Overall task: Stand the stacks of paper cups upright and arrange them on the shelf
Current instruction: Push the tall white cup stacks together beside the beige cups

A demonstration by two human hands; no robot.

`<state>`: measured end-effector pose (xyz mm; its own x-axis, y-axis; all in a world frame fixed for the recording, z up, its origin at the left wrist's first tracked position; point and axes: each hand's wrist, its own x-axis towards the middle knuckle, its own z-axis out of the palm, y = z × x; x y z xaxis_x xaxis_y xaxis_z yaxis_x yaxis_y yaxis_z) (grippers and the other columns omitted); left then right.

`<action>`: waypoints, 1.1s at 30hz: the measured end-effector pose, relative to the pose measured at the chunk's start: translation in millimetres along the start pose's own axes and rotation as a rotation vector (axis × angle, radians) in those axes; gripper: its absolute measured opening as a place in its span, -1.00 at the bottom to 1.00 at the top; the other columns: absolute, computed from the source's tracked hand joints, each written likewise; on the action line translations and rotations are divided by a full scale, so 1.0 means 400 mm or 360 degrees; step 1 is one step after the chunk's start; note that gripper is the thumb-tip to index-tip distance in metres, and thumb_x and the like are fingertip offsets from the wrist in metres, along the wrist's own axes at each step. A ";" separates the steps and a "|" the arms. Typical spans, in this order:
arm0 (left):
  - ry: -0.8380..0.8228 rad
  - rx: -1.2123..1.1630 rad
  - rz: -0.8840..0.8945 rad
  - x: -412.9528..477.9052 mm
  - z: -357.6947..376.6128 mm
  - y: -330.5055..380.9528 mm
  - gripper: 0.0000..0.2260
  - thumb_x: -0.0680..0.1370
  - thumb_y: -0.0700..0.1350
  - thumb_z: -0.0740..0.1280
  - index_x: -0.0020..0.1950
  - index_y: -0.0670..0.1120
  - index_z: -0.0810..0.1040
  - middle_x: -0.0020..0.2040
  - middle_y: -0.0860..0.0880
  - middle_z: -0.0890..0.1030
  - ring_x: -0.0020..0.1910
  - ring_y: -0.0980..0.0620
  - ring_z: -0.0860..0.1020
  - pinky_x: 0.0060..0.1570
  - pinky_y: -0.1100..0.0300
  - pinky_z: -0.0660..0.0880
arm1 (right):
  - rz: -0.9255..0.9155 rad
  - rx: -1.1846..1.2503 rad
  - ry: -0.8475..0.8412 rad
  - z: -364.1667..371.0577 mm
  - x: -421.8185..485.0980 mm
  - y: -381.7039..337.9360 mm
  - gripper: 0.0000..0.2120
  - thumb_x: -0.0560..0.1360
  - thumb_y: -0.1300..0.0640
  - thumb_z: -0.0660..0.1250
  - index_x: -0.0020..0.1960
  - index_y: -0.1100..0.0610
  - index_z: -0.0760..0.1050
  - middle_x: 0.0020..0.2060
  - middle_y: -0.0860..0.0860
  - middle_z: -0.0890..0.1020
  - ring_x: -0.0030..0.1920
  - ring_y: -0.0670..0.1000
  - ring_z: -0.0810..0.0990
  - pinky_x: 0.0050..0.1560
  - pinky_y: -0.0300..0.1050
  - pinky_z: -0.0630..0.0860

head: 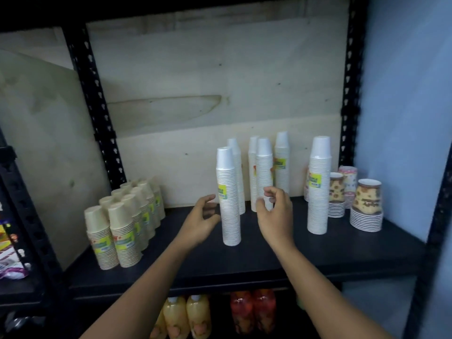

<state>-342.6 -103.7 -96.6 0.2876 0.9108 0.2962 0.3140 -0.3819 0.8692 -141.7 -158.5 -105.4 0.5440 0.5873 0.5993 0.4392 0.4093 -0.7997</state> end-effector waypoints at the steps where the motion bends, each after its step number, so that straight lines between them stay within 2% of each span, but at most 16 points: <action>1: -0.0046 -0.0050 -0.0013 0.001 0.016 -0.004 -0.43 0.54 -0.17 0.41 0.51 0.04 0.33 0.31 0.03 0.56 0.28 0.10 0.56 0.25 0.06 0.55 | 0.0084 -0.0033 -0.0041 -0.012 0.017 0.026 -0.69 0.53 0.14 0.36 0.27 0.06 0.50 0.18 -0.07 0.52 0.22 -0.05 0.50 0.29 0.00 0.49; 3: -0.0117 -0.0123 -0.0030 -0.001 0.042 -0.016 -0.41 0.55 -0.25 0.40 0.52 0.02 0.28 0.33 0.05 0.55 0.30 0.13 0.55 0.26 0.13 0.52 | 0.0233 -0.0069 -0.0140 -0.027 0.050 0.073 -0.63 0.53 0.11 0.34 0.33 0.03 0.45 0.27 -0.07 0.48 0.31 -0.02 0.47 0.36 0.00 0.44; 7: -0.0224 -0.0178 -0.0097 0.005 0.065 -0.051 -0.32 0.51 -0.26 0.41 0.55 0.08 0.23 0.36 0.09 0.54 0.33 0.15 0.54 0.39 0.00 0.45 | 0.0395 -0.0101 -0.0333 -0.033 0.104 0.134 -0.51 0.55 0.07 0.34 0.46 0.02 0.34 0.38 -0.06 0.40 0.31 -0.10 0.40 0.30 -0.16 0.34; 10: -0.0270 -0.0312 -0.0164 0.013 0.063 -0.064 -0.29 0.42 -0.21 0.40 0.53 0.10 0.28 0.34 0.08 0.59 0.33 0.10 0.56 0.39 -0.08 0.45 | 0.0495 -0.0079 -0.0475 -0.018 0.134 0.178 -0.40 0.55 0.03 0.34 0.55 0.00 0.24 0.43 -0.08 0.36 0.34 -0.11 0.38 0.32 -0.15 0.34; 13: -0.0307 -0.0394 -0.0165 0.017 0.064 -0.063 -0.36 0.40 -0.22 0.37 0.47 0.06 0.38 0.30 0.02 0.63 0.30 -0.01 0.58 0.35 -0.12 0.48 | 0.0561 -0.0021 -0.0567 -0.005 0.156 0.208 -0.34 0.54 0.07 0.33 0.59 -0.02 0.17 0.43 -0.11 0.38 0.38 -0.10 0.38 0.31 -0.14 0.34; 16: -0.0330 -0.0350 -0.0135 0.019 0.067 -0.063 -0.41 0.44 -0.26 0.37 0.46 0.00 0.42 0.30 0.04 0.63 0.31 0.04 0.59 0.37 -0.10 0.47 | 0.0580 0.0043 -0.0647 0.001 0.171 0.217 -0.33 0.56 0.17 0.31 0.60 -0.04 0.14 0.36 -0.19 0.42 0.33 -0.15 0.40 0.29 -0.16 0.34; 20: -0.0315 -0.0313 -0.0129 0.026 0.069 -0.072 -0.48 0.52 -0.40 0.32 0.44 -0.05 0.45 0.30 0.03 0.64 0.30 0.07 0.59 0.40 -0.08 0.45 | 0.0566 0.0035 -0.0674 0.010 0.174 0.234 -0.40 0.58 0.16 0.31 0.57 -0.03 0.23 0.39 -0.11 0.49 0.33 -0.10 0.47 0.32 -0.12 0.40; 25: -0.0284 -0.0315 -0.0109 0.027 0.069 -0.076 -0.52 0.54 -0.41 0.33 0.43 -0.10 0.46 0.29 0.01 0.65 0.28 0.09 0.60 0.34 0.09 0.50 | 0.0542 0.0048 -0.0620 0.012 0.177 0.234 -0.38 0.53 0.17 0.39 0.54 0.03 0.28 0.33 -0.06 0.52 0.30 -0.05 0.52 0.33 -0.07 0.46; 30: -0.0185 -0.0297 -0.0067 0.019 0.062 -0.087 -0.50 0.50 -0.34 0.47 0.40 -0.05 0.49 0.23 0.00 0.67 0.20 0.06 0.65 0.24 0.14 0.54 | 0.0504 0.0052 -0.0558 0.011 0.157 0.213 -0.42 0.47 0.15 0.48 0.45 0.05 0.38 0.23 -0.07 0.54 0.19 -0.03 0.58 0.13 -0.14 0.48; 33: -0.0070 -0.0287 -0.0059 0.003 0.052 -0.092 -0.49 0.47 -0.29 0.52 0.38 -0.04 0.50 0.18 -0.01 0.68 0.13 0.07 0.67 0.10 0.22 0.57 | 0.0442 0.0091 -0.0540 0.019 0.126 0.175 -0.50 0.47 0.14 0.51 0.34 -0.02 0.40 0.10 -0.16 0.55 0.10 -0.11 0.60 0.04 -0.19 0.49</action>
<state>-335.0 -91.7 -136.4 0.3193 0.9144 0.2488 0.1587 -0.3104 0.9373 -89.0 -95.0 -131.4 0.3661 0.8727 0.3232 0.2640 0.2357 -0.9353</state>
